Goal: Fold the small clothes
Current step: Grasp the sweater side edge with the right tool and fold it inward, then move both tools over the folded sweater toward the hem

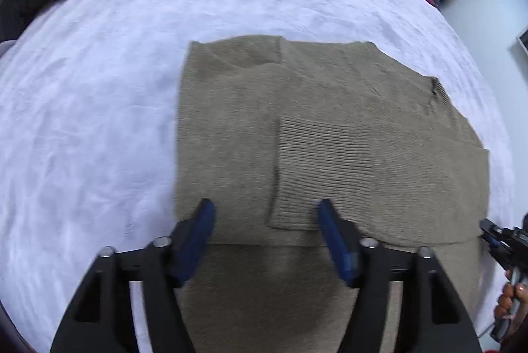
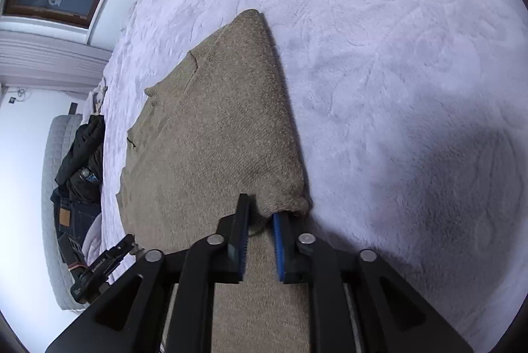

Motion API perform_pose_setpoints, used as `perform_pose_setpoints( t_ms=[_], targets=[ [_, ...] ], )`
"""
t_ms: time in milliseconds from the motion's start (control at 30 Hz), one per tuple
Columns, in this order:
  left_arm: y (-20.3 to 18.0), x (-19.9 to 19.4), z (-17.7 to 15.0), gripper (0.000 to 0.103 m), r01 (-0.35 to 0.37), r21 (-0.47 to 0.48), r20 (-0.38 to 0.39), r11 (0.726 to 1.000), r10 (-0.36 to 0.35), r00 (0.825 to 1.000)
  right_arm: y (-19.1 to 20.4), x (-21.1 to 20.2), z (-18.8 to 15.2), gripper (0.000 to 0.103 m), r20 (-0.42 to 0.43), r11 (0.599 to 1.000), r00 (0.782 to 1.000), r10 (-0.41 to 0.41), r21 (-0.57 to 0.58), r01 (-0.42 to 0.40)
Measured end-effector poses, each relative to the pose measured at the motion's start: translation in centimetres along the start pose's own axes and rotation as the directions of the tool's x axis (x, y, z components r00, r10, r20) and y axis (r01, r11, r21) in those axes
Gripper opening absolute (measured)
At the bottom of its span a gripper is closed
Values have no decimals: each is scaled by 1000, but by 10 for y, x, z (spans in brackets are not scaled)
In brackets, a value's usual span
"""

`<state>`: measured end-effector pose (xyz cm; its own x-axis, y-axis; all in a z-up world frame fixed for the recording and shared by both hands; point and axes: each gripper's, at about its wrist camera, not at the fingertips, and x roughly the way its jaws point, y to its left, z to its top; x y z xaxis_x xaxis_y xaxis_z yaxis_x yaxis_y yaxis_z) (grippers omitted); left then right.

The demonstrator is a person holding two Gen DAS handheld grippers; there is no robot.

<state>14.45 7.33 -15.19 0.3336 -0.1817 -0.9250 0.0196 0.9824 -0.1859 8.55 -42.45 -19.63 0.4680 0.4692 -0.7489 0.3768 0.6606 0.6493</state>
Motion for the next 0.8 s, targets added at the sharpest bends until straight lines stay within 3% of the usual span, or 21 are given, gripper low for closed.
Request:
perform_pose_setpoints(
  t_ms=[100, 133, 367, 567, 800],
  targets=[
    [3, -8, -3, 68, -49, 16, -3, 999, 49, 999, 13, -11, -7, 46, 6, 998, 999, -36, -44, 36],
    [4, -9, -4, 68, -65, 21, -10, 998, 65, 998, 21, -15, -12, 47, 16, 996, 998, -58, -74, 59],
    [-9, -13, -14, 68, -167, 86, -37, 982, 170, 985, 62, -23, -39, 48, 15, 959, 991, -132, -251, 132],
    [-23, -22, -27, 68, -180, 123, -50, 976, 187, 981, 80, -18, -61, 55, -27, 941, 990, -140, -315, 125],
    [-28, -21, -34, 69, -182, 123, -75, 976, 192, 978, 88, -16, -80, 55, -56, 928, 986, -157, -349, 128]
  ],
)
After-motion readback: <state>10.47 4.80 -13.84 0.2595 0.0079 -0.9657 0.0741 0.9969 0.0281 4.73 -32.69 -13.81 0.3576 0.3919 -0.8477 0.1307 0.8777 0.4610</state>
